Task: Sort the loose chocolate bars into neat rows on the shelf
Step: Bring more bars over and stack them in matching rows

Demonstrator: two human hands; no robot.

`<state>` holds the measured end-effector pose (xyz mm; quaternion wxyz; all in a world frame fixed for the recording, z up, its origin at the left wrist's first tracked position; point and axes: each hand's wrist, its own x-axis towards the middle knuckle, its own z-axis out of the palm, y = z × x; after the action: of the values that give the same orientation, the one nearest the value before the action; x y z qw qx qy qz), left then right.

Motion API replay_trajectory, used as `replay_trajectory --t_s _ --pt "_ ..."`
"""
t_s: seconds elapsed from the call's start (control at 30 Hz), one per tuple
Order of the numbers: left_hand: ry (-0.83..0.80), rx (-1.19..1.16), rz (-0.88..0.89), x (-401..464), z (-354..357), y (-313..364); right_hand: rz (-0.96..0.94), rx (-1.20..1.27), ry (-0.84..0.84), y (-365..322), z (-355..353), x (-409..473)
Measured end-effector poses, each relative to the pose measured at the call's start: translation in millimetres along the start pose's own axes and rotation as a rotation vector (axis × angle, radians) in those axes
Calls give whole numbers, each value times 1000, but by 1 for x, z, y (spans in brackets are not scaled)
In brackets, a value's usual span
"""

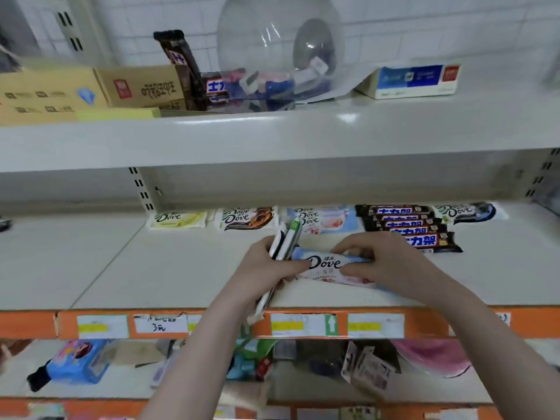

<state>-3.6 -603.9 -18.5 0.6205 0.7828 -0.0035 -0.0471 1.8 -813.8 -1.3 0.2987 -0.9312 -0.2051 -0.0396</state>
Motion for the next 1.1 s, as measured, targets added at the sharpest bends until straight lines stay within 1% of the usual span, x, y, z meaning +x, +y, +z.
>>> replay_trajectory --t_s 0.1,0.2,0.33,0.43,0.57,0.67,0.8,0.87,1.0,1.1 --pt "-13 -9 -35 8 8 1 -3 62 -23 14 -4 7" --pt "-6 -16 -38 17 11 1 2 124 -12 24 -1 14" --pt "37 -29 -58 30 9 -1 -81 141 -41 32 7 19" --pt "58 -51 -97 38 5 -3 -138 72 -60 39 12 23" --pt "75 -152 -168 43 1 -7 -221 -84 -2 46 21 29" --pt "92 -259 -220 45 0 -11 -256 -207 15 53 23 39" --pt "84 -467 -238 50 -4 -18 -270 -368 -29 62 23 59" --pt "111 -566 -272 53 -5 -20 -280 -391 -37 66 25 71" --pt "154 -667 -298 59 -2 -23 -272 -391 -5 73 25 94" --pt "195 -628 -287 65 0 -26 -243 -376 14 78 26 105"
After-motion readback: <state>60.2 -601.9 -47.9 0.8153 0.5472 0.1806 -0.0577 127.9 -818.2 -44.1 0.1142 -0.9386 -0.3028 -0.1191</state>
